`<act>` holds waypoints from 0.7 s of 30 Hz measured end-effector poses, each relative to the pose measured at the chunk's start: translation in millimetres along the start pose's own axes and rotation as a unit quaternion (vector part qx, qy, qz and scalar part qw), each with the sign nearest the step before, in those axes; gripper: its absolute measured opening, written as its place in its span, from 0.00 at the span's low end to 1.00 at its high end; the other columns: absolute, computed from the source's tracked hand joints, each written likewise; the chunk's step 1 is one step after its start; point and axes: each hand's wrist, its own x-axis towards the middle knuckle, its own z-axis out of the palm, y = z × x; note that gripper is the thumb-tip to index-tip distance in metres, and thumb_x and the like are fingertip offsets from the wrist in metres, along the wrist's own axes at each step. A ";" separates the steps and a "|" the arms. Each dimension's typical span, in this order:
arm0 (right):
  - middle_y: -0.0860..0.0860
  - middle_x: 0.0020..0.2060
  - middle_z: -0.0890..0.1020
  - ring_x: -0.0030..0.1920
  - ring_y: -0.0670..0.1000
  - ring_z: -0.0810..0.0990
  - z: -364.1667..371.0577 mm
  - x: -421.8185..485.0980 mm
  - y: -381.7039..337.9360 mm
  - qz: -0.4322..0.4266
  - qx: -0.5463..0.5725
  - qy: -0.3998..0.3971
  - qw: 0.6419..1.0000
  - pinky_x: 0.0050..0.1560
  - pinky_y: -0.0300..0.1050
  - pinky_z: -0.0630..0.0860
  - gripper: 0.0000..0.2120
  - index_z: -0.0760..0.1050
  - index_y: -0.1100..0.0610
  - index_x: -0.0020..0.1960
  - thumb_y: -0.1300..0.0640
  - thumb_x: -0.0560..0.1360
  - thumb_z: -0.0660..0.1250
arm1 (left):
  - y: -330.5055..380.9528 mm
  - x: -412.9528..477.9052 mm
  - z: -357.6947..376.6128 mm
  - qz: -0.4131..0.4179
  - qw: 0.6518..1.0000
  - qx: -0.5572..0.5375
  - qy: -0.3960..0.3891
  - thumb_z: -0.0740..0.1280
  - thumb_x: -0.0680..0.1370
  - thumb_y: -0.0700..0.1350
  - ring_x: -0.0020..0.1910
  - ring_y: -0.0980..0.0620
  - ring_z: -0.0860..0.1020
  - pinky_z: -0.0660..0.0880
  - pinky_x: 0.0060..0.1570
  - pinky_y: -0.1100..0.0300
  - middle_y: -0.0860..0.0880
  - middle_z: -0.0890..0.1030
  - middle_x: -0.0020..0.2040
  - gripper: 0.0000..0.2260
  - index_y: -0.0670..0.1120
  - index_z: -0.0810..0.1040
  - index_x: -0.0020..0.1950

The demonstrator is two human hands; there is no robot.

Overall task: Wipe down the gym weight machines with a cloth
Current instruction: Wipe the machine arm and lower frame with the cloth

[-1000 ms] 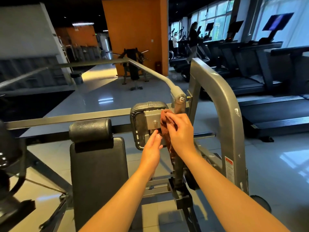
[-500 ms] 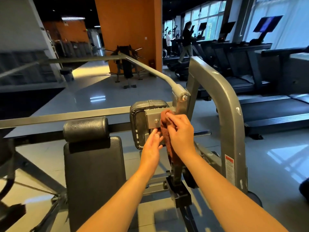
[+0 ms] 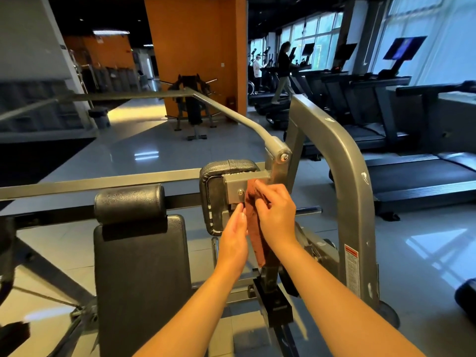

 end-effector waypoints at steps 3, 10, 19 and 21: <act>0.48 0.52 0.79 0.51 0.35 0.75 1.7 -11.2 6.4 -0.006 -0.004 -0.068 0.998 0.55 0.25 0.71 0.16 0.81 0.55 0.65 0.66 0.79 0.67 | 0.4 -2.8 -1.1 0.003 1.000 0.009 -0.008 0.55 0.83 0.58 0.69 0.62 0.71 0.70 0.70 0.58 0.65 0.73 0.68 0.18 0.63 0.65 0.74; 0.49 0.52 0.79 0.51 0.40 0.75 -14.6 12.1 2.2 -0.023 -0.030 0.034 0.999 0.54 0.21 0.66 0.17 0.81 0.55 0.65 0.66 0.78 0.67 | 5.0 -6.9 -2.0 0.003 1.000 0.012 -0.022 0.56 0.81 0.59 0.67 0.57 0.76 0.75 0.63 0.63 0.52 0.74 0.72 0.27 0.55 0.61 0.79; 0.46 0.57 0.82 0.54 0.37 0.77 -12.4 -13.4 8.3 0.075 0.034 -0.129 0.988 0.56 0.24 0.71 0.19 0.81 0.50 0.66 0.65 0.78 0.67 | -8.7 -17.8 -10.1 0.013 0.999 0.030 0.020 0.61 0.85 0.45 0.69 0.59 0.73 0.73 0.69 0.45 0.64 0.74 0.68 0.20 0.68 0.70 0.71; 0.43 0.59 0.83 0.57 0.36 0.79 -20.5 -23.9 6.6 0.128 0.104 -0.165 0.973 0.58 0.29 0.75 0.21 0.79 0.49 0.66 0.66 0.78 0.65 | -13.3 -25.0 -6.8 0.015 0.999 0.030 0.012 0.61 0.85 0.42 0.66 0.65 0.73 0.74 0.68 0.49 0.68 0.74 0.67 0.24 0.69 0.67 0.73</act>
